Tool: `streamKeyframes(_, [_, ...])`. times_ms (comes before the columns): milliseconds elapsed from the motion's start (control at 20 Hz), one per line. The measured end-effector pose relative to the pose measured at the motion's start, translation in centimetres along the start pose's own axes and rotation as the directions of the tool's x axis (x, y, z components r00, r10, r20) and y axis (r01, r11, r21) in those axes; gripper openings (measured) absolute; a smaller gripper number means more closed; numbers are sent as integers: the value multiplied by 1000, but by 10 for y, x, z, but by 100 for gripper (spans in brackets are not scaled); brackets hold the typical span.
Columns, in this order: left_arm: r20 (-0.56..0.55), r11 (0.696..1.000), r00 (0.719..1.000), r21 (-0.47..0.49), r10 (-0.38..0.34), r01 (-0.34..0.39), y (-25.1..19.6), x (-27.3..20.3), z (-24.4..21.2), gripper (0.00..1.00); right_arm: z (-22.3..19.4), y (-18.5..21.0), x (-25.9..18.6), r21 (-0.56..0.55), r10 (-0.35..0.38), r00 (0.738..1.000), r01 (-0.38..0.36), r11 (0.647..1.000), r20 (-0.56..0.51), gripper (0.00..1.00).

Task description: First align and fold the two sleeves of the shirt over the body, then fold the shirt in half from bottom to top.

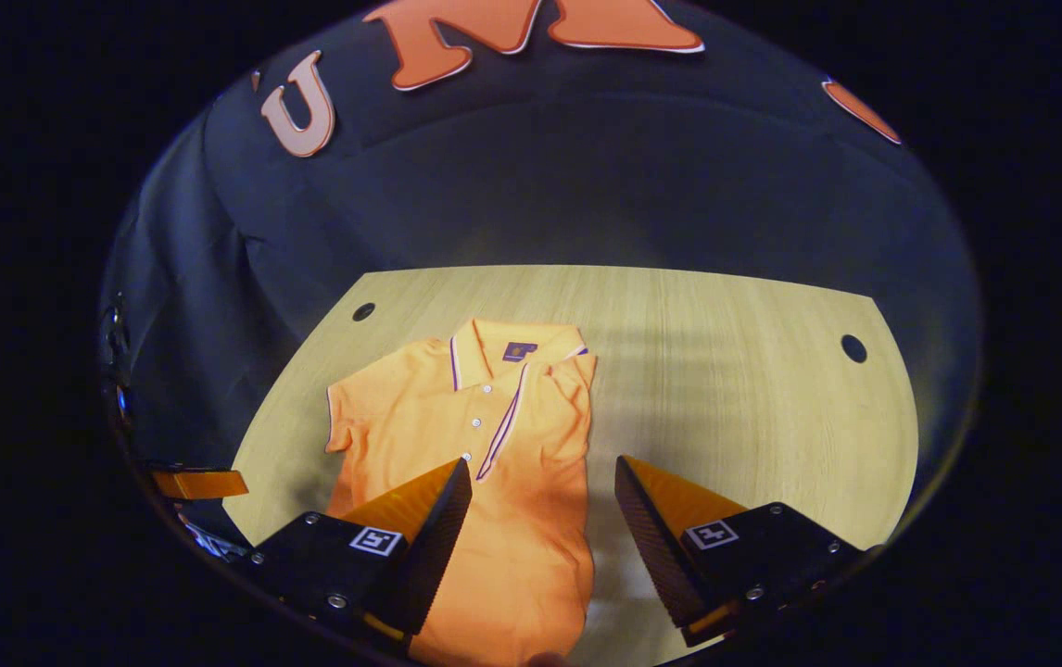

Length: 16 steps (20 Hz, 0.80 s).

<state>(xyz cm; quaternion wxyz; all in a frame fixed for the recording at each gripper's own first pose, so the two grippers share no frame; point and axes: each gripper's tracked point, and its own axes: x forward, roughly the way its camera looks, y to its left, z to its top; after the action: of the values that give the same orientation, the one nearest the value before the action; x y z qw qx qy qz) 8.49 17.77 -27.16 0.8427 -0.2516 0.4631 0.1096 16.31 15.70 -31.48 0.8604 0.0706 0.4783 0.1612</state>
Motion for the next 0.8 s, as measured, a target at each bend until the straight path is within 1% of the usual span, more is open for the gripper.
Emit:
streamKeyframes(100, [-51, 1000, 999, 9, -20, 20, 4, 24, 13, 98, -5, -4, -17, 43, -51, 998, 50, 998, 25, 95])
streamKeyframes(300, [-158, 999, 987, 19, -32, 36, 14, 66, 34, 98, -15, -3, -56, 124, -146, 986, 136, 983, 75, 95])
streamKeyframes(450, [-208, 999, 978, 45, -19, 29, 18, 98, 53, 98, -27, -1, -81, 180, -219, 970, 198, 963, 102, 95])
streamKeyframes(500, [-221, 998, 975, 51, -21, 33, 17, 107, 60, 97, -32, 0, -90, 198, -245, 963, 220, 955, 111, 95])
streamKeyframes(600, [-245, 998, 969, 50, -18, 31, 16, 126, 72, 96, -42, 3, -107, 238, -288, 950, 254, 937, 123, 95])
streamKeyframes(800, [-291, 996, 956, 92, 48, -22, 24, 158, 83, 96, -71, 10, -137, 287, -354, 929, 312, 906, 108, 95])
